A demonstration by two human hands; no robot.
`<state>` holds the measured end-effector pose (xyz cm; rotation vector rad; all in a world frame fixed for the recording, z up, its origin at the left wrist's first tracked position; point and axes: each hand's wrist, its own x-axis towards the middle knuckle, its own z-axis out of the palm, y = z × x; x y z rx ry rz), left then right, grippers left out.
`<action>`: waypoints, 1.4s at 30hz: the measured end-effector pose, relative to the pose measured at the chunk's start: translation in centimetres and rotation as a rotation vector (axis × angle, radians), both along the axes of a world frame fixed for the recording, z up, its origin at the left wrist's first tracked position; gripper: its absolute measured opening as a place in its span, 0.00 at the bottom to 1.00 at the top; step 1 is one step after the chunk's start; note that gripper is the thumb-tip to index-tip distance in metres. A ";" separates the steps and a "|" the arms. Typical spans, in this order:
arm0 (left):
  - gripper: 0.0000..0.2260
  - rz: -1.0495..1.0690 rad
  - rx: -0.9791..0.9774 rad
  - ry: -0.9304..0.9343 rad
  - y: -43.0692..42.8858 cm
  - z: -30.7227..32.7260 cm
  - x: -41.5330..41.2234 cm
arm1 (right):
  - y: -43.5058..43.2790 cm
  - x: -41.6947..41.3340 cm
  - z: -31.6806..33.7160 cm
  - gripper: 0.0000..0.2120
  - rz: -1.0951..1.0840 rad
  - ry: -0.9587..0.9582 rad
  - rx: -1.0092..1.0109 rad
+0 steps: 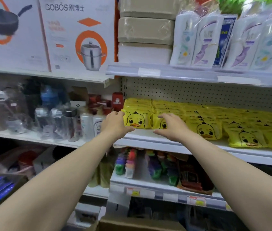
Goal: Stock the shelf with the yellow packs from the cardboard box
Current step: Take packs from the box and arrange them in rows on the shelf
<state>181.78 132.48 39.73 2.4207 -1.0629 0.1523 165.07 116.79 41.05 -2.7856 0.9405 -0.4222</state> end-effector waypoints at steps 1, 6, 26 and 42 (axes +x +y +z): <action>0.37 -0.037 0.000 -0.017 -0.7 -0.1 1.9 | -0.3 1.4 -0.1 0.36 -0.033 0.001 -0.003; 0.48 -0.200 0.173 -0.113 -5.5 -0.1 10.1 | -2.7 9.0 0.4 0.38 -0.138 0.128 -0.048; 0.69 -0.385 0.515 -0.333 -16.0 -2.1 16.2 | -9.9 18.7 -3.7 0.67 0.050 0.310 -0.242; 0.69 -0.352 0.588 -0.347 -20.0 -1.3 19.4 | -13.5 22.6 -2.1 0.73 0.014 0.446 -0.222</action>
